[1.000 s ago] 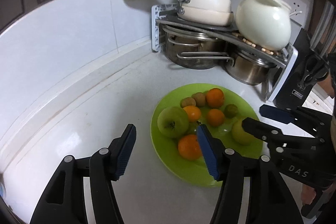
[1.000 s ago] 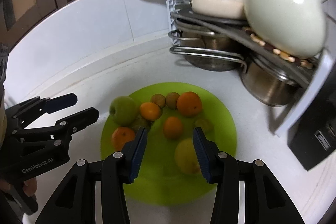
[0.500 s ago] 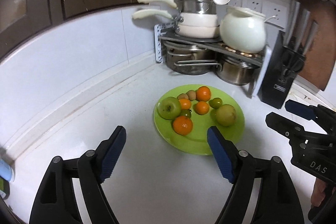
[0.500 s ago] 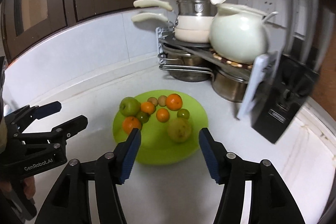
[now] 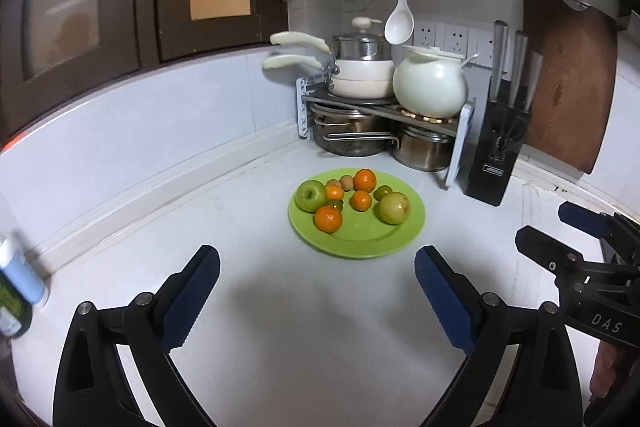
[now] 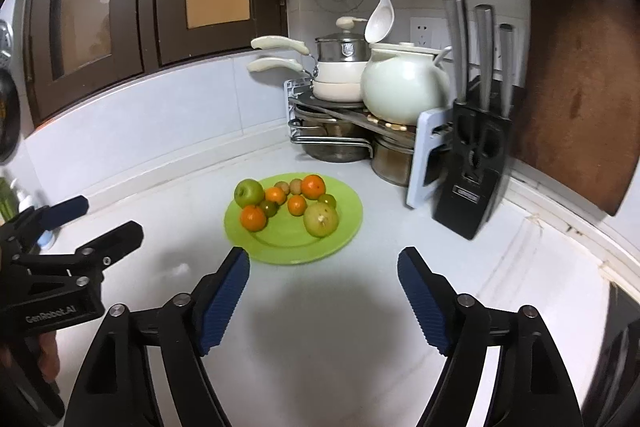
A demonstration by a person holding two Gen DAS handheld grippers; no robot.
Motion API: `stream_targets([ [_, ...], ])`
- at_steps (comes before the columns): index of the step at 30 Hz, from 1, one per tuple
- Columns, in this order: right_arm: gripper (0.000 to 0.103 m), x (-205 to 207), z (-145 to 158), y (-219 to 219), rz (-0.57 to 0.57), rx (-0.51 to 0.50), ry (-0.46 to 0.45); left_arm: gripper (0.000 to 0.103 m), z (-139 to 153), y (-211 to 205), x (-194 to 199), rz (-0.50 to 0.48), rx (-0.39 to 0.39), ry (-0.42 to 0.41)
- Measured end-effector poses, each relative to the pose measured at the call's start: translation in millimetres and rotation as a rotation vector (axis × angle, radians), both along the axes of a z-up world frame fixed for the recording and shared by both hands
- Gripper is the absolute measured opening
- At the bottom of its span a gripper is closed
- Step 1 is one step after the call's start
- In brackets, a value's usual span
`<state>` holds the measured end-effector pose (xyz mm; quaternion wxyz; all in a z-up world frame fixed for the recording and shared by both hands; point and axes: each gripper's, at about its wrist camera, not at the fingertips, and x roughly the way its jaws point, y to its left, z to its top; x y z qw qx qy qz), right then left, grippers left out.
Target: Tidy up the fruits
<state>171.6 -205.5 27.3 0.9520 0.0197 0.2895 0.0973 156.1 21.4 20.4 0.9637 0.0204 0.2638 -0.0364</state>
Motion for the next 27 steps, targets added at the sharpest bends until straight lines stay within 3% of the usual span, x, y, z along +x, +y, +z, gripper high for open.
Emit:
stream_targets([
  [11,0.083,-71,4,-30,0.016,-0.01,-0.014,0.103,5,-30,-81,0.049,-0.011,-0.03],
  [27,0.083,-139,11,-56,0.032,-0.007,-0.049,0.103,12,-55,-145,0.06,-0.003,-0.064],
])
